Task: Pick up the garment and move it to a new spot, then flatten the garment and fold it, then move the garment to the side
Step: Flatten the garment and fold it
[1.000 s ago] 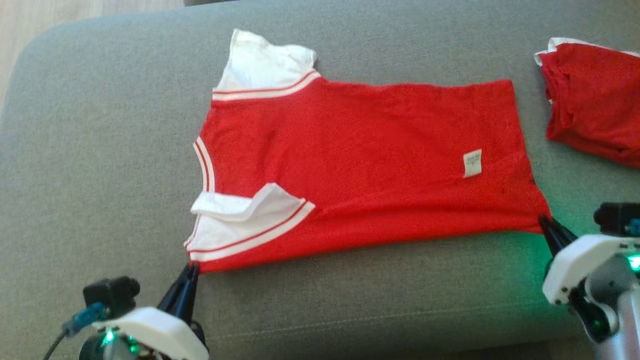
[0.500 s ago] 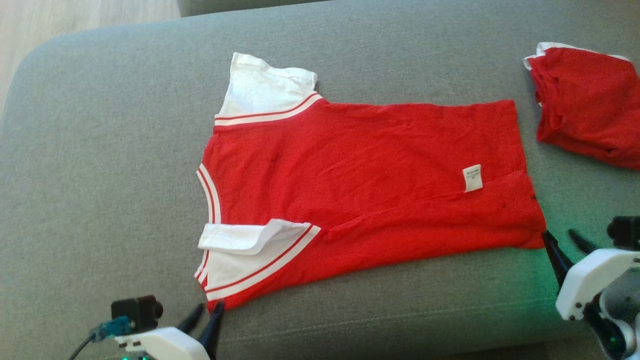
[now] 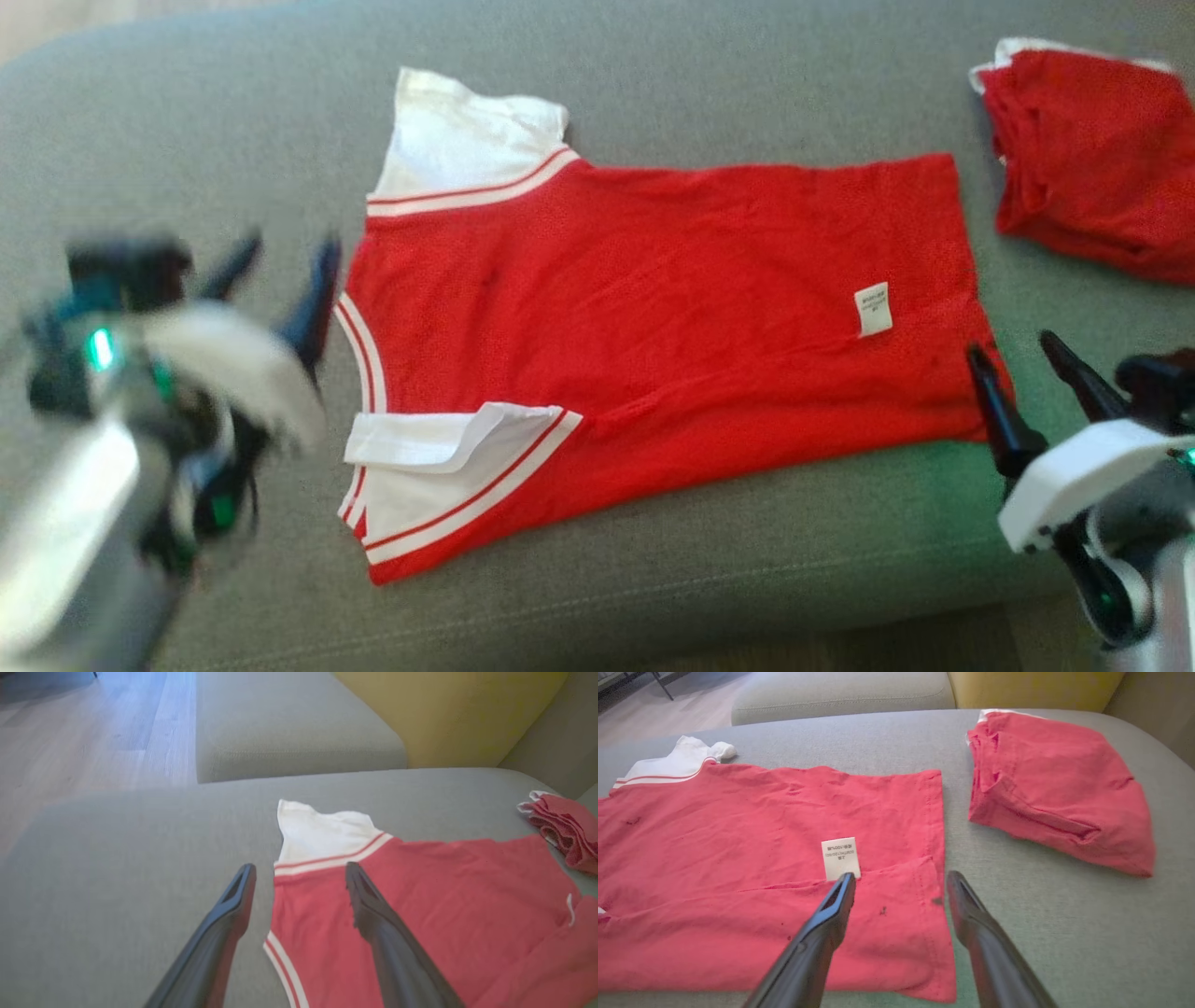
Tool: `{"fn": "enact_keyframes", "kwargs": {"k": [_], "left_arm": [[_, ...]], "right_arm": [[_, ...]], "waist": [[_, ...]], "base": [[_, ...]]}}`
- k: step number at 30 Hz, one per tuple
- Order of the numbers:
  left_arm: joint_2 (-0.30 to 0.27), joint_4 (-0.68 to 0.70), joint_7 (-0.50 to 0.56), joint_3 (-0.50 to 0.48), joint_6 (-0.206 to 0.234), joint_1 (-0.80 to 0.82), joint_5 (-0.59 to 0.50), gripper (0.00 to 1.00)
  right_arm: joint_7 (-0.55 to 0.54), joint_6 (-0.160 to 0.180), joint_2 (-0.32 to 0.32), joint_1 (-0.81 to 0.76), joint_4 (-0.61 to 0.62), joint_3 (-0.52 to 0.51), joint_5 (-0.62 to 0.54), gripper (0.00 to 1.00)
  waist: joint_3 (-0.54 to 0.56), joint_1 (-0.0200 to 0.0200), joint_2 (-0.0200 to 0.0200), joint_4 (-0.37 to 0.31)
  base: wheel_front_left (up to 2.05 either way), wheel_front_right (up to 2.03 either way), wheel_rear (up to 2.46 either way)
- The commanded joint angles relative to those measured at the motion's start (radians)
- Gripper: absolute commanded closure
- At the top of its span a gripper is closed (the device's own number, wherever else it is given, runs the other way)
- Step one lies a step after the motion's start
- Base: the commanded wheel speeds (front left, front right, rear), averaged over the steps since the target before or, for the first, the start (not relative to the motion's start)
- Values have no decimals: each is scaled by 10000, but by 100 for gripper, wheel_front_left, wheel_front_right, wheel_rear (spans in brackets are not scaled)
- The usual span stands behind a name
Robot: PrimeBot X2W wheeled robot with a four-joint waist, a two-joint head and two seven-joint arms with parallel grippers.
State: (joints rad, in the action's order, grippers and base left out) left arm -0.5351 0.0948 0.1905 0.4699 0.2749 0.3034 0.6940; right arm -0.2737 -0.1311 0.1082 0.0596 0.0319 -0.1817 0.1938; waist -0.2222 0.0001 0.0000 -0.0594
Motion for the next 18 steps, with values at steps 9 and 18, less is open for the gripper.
{"fn": "enact_keyframes", "kwargs": {"k": [9,18], "left_arm": [[-86,-2816,1624,257,-2034,5305,-188,0],[160,-6180,2157,873,-3091,8001,-796,0]], "right_arm": [[333,4,60,1381,291,1043,183,0],[759,4,-14,2076,-18,1436,302,0]], "waist": [[-1907,-1,0,-619],[-2928,-1,0,-1459]], "base": [[0,0,0],[0,0,0]]}}
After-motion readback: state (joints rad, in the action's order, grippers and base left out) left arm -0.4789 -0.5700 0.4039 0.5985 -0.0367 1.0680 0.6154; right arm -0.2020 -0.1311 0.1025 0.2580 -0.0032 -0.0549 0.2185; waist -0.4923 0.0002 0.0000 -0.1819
